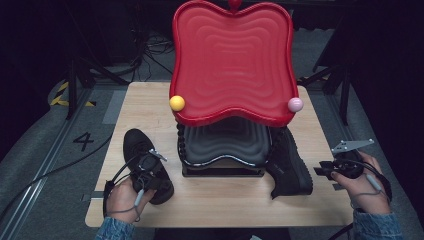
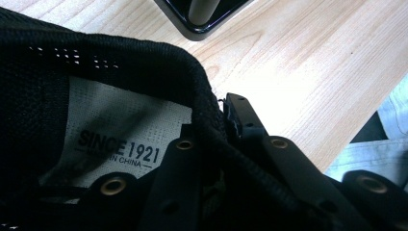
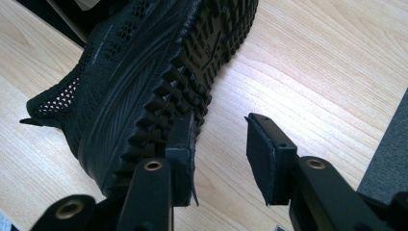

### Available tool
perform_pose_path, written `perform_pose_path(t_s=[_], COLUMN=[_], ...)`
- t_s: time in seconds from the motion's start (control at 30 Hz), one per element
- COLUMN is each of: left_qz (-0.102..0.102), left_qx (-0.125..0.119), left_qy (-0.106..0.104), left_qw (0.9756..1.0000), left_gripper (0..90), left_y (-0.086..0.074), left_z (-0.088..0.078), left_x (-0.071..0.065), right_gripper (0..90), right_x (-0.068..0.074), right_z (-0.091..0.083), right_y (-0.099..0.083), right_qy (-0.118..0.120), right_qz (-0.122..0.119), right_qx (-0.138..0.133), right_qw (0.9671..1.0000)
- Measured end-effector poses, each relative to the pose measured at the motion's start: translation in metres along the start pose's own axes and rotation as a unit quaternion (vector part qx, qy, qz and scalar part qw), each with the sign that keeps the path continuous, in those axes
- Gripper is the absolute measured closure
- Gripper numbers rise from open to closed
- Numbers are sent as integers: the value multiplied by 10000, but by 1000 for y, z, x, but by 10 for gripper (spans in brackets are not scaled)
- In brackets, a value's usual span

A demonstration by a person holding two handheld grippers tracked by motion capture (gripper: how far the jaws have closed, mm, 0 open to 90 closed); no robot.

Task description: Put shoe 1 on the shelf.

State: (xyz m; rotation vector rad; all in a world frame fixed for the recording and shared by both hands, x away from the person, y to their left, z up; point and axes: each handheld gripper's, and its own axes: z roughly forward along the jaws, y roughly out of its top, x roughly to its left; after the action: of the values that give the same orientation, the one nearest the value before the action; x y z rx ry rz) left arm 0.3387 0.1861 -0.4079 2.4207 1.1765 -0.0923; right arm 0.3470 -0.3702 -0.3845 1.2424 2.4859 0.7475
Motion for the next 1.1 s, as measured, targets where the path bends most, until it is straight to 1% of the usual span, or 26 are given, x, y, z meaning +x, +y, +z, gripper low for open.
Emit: perform_pose_path(t_s=[0.03, 0.13, 0.23, 0.3, 0.43, 0.47, 0.53, 0.57, 0.6, 0.67, 0.7, 0.73, 0.77, 0.8, 0.9, 0.93, 1.1], left_qz=[-36, -10, 102, 183, 301, 323, 307, 352, 323, 392, 440, 491, 500, 552, 574, 607, 662], left_qx=[3, 5, 63, 189, 324, 284, 288, 263, 289, 266, 257, 242, 239, 215, 205, 196, 206], left_qy=[-41, -54, -13, -32, 40, 54, -5, -19, -105, -167, -192, -183, -207, -161, -144, -105, -69], left_qw=[10000, 10000, 9999, 9996, 9990, 9991, 9991, 9990, 9990, 9987, 9985, 9983, 9982, 9981, 9980, 9979, 9976], left_gripper=[849, 862, 870, 876, 877, 877, 877, 877, 876, 875, 875, 874, 874, 874, 874, 874, 871], left_y=[-1, -1, 0, 1, 2, 3, 4, 4, 5, 7, 8, 9, 10, 11, 12, 14, 19], left_z=[0, -1, -3, -4, -8, -10, -16, -18, -22, -27, -29, -32, -34, -37, -44, -48, -61], left_x=[0, 0, 0, -1, -4, -4, -4, -4, -5, -7, -8, -9, -11, -12, -16, -17, -22], right_gripper=[638, 638, 638, 638, 638, 637, 638, 637, 638, 637, 637, 637, 637, 637, 637, 637, 637], right_x=[0, 1, 1, 0, -2, -2, -3, -3, -2, -2, -3, -3, -3, -3, -2, -3, -2], right_z=[0, 0, 0, -2, -3, -3, -5, -6, -6, -4, -5, -3, -4, -4, -5, -5, -7], right_y=[0, 1, 1, 1, -1, -2, -2, -2, -2, -3, -3, -4, -4, -4, -5, -5, -7], right_qy=[-4, 19, 13, 10, -9, -16, -16, -12, -10, -19, -3, -25, -14, -3, -10, -12, -36], right_qz=[1, -35, -19, -16, 32, 41, 58, 58, 59, 62, 66, 80, 81, 91, 82, 79, 124], right_qx=[2, 13, -25, -3, -27, -45, -31, -36, -36, -48, -8, -43, -15, 12, -10, -15, -75], right_qw=[10000, 10000, 10000, 10000, 10000, 10000, 10000, 10000, 10000, 10000, 10000, 10000, 10000, 10000, 10000, 10000, 9999])
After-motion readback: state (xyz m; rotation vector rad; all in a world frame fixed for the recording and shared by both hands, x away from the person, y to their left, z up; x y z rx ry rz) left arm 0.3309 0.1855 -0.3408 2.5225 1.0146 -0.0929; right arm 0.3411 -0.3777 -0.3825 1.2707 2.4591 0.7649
